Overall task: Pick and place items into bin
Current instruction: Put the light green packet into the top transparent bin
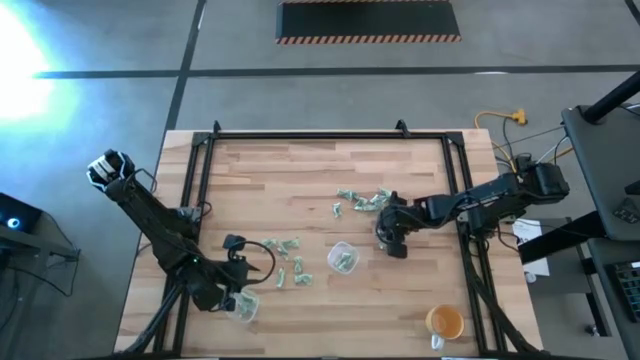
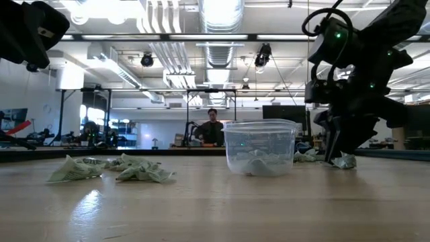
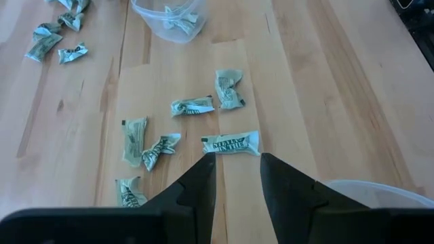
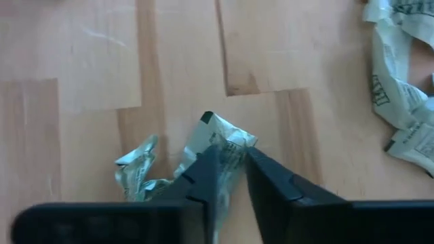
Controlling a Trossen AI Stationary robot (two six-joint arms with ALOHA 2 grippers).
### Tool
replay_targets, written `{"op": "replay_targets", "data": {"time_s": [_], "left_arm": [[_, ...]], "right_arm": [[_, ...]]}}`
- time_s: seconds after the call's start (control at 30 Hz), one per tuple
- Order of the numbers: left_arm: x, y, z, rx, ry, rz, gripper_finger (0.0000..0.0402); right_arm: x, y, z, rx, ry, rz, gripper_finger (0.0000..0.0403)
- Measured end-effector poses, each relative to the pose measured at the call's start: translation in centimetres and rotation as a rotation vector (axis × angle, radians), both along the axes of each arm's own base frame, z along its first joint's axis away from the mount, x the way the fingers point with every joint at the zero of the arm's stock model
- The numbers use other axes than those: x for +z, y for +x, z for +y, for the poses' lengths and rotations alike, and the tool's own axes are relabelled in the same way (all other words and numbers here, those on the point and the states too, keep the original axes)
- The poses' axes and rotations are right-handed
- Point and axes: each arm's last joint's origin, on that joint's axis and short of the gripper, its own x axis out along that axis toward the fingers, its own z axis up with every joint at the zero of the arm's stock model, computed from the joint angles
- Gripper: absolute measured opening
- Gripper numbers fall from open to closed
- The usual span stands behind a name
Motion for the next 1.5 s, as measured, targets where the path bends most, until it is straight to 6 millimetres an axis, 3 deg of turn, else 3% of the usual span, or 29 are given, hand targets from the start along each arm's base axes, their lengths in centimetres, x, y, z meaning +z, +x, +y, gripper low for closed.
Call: {"op": "replay_targets", "data": {"time_s": [0.17,0.57,0.87,1.07,1.33,1.5], "left_arm": [[0.0,0.0,0.0,0.000,0.000,0.000,0.0099],[0.0,0.0,0.1,0.009,0.022,-0.015,0.0099],[0.0,0.0,0.1,0.015,0.028,-0.021,0.0099],[0.1,0.1,0.1,0.009,0.047,-0.027,0.0099],[0.1,0.2,0.2,0.016,0.053,-0.032,0.0099],[0.1,0.2,0.2,0.015,0.053,-0.032,0.0099]], "right_arm": [[0.1,0.1,0.0,0.049,-0.019,0.001,0.0012],[1.8,1.3,-0.2,0.102,-0.159,-0.071,0.0008],[3.8,2.3,0.0,0.205,-0.242,-0.260,0.0008],[4.8,2.8,1.1,0.295,-0.263,-0.376,0.0008],[5.8,3.8,3.1,0.521,-0.139,-0.582,0.0008],[6.0,4.0,3.8,0.584,-0.104,-0.623,0.0008]]}}
